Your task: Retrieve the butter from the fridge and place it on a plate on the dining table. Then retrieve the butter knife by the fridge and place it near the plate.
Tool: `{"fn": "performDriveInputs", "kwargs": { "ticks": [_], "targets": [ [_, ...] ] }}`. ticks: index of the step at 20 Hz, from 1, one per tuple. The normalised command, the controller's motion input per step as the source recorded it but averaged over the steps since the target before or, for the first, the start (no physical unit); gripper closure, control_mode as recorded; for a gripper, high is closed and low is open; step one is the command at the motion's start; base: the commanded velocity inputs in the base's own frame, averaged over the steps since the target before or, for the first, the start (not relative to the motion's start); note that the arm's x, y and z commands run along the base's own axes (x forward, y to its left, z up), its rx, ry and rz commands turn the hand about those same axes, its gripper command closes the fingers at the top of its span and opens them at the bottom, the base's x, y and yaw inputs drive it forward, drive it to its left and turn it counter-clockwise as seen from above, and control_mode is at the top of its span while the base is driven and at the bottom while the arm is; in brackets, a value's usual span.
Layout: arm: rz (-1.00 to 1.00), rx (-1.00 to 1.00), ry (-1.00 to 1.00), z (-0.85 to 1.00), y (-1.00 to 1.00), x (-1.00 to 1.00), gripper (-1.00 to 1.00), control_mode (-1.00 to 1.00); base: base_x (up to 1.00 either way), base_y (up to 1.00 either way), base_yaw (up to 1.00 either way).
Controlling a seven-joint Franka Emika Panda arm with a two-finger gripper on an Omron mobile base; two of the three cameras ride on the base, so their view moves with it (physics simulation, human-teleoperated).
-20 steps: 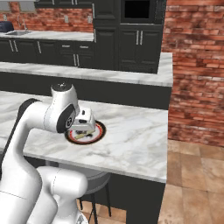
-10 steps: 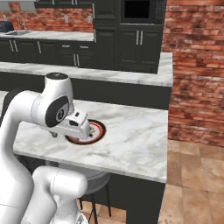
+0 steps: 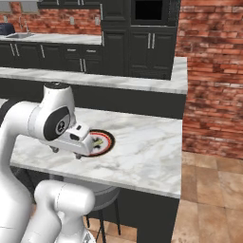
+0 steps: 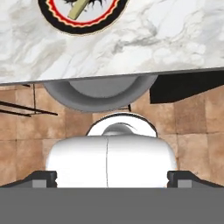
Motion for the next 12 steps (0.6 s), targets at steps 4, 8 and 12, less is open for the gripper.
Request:
{"fn": "performDriveInputs", "kwargs": {
  "ticks": [4,8,12],
  "targets": [
    [0.0,0.0,0.0,-0.01,0.2,-0.08,-1.0,1.0,-0.21,0.34,0.0],
    [0.0,0.0,0.0,0.0,0.0,0.0,-1.0,1.0,-0.38,0.99,0.0],
    [0.0,0.0,0.0,0.0,0.0,0.0,-1.0,1.0,-0.25,1.0,0.0]
  ]
}}
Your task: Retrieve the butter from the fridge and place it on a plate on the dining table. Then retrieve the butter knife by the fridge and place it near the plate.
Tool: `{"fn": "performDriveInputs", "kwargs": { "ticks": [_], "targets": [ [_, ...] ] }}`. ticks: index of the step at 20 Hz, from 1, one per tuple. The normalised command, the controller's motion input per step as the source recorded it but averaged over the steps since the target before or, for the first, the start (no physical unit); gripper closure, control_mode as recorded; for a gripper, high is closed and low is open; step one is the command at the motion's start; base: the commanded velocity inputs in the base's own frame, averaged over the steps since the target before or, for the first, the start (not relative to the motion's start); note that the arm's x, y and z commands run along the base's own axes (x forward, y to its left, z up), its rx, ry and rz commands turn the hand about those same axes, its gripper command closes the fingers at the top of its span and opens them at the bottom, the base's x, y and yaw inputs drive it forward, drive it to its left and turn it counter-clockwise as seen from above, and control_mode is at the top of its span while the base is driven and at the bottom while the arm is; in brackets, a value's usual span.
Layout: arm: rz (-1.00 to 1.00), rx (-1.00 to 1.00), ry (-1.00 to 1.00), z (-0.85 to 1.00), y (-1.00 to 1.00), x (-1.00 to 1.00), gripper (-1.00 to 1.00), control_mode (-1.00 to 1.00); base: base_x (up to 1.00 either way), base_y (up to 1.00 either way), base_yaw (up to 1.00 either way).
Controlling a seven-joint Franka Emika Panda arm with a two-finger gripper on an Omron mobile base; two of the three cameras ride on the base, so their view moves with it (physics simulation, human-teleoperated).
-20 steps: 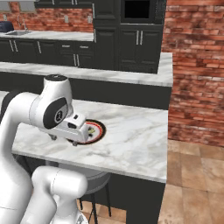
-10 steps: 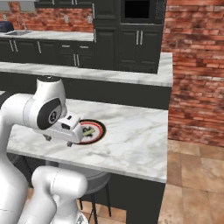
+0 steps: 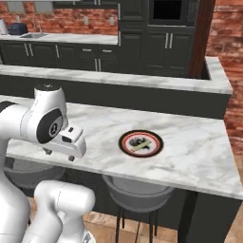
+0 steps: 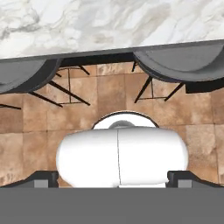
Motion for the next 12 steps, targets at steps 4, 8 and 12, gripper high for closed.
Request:
{"fn": "performDriveInputs", "kwargs": {
  "ticks": [4,8,12],
  "targets": [
    [0.0,0.0,0.0,0.0,0.0,0.0,-1.0,1.0,-0.08,1.0,0.04],
    [0.0,0.0,0.0,0.0,0.0,0.0,-1.0,1.0,-0.04,1.0,0.04],
    [0.0,0.0,0.0,0.0,0.0,0.0,-1.0,1.0,-0.02,1.0,0.02]
  ]
}}
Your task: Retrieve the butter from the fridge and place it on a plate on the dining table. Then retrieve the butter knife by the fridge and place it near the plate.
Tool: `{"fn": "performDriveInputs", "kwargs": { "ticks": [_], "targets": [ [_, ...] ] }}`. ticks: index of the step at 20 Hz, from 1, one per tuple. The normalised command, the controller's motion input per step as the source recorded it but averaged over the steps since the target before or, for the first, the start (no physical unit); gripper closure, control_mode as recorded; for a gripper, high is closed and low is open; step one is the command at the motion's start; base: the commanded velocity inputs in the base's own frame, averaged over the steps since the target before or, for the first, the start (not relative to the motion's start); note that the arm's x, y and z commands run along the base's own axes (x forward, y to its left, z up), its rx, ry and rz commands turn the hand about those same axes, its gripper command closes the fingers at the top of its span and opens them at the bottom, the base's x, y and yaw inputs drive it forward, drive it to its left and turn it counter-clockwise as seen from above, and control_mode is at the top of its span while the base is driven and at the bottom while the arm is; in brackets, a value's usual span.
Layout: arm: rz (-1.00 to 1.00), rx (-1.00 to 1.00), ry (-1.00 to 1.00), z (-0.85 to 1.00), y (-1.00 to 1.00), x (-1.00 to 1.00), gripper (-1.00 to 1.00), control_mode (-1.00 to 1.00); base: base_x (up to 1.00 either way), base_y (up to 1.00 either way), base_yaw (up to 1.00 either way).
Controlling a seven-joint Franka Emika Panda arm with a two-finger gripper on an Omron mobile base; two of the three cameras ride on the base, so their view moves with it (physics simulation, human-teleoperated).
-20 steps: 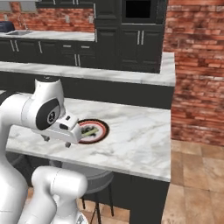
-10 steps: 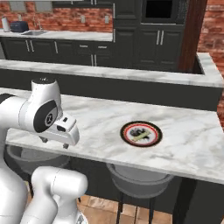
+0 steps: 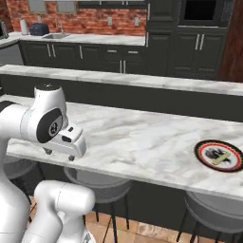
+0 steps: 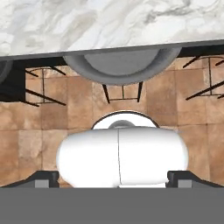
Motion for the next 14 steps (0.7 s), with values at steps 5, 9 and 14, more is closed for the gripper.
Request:
{"fn": "performDriveInputs", "kwargs": {
  "ticks": [5,9,14],
  "targets": [
    [0.0,0.0,0.0,0.0,0.0,0.0,-1.0,1.0,0.0,1.0,0.01],
    [0.0,0.0,0.0,0.0,0.0,0.0,-1.0,1.0,0.0,1.0,0.05],
    [0.0,0.0,0.0,0.0,0.0,0.0,-1.0,1.0,0.07,1.0,0.2]
  ]
}}
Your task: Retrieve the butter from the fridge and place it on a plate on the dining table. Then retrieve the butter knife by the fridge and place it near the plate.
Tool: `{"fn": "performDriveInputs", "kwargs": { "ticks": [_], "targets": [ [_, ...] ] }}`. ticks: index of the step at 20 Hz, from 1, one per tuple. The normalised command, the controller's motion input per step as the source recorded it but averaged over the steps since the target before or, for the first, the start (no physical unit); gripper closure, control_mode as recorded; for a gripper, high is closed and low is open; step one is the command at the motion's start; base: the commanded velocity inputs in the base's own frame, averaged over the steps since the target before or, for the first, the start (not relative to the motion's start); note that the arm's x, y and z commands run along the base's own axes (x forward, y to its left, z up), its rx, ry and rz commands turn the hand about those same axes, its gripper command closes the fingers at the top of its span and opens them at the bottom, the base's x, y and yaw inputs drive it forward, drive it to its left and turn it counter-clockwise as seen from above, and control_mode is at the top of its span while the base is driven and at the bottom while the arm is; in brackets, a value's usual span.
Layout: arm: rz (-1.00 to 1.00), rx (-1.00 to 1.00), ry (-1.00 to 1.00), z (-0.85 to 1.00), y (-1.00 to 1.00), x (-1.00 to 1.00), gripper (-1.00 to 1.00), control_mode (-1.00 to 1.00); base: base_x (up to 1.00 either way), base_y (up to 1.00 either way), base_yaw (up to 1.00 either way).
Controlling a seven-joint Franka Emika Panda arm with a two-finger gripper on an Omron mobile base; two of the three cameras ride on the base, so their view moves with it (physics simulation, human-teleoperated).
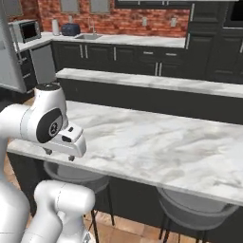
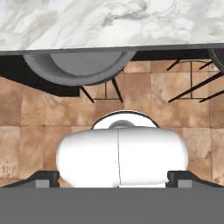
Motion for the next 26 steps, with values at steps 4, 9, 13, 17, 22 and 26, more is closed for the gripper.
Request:
{"fn": "performDriveInputs", "kwargs": {
  "ticks": [4,9,13,17,22,26],
  "targets": [
    [0.0,0.0,0.0,0.0,0.0,0.0,-1.0,1.0,0.01,1.0,0.19],
    [0.0,0.0,0.0,0.0,0.0,0.0,-1.0,1.0,0.0,1.0,0.14],
    [0.0,0.0,0.0,0.0,0.0,0.0,-1.0,1.0,0.01,1.0,0.11],
    [0.0,0.0,0.0,0.0,0.0,0.0,-1.0,1.0,0.02,1.0,0.07],
    [0.0,0.0,0.0,0.0,0.0,0.0,-1.0,1.0,0.03,1.0,0.04],
    [0.0,0.0,0.0,0.0,0.0,0.0,-1.0,1.0,0.1,0.85,0.0]
  ]
}}
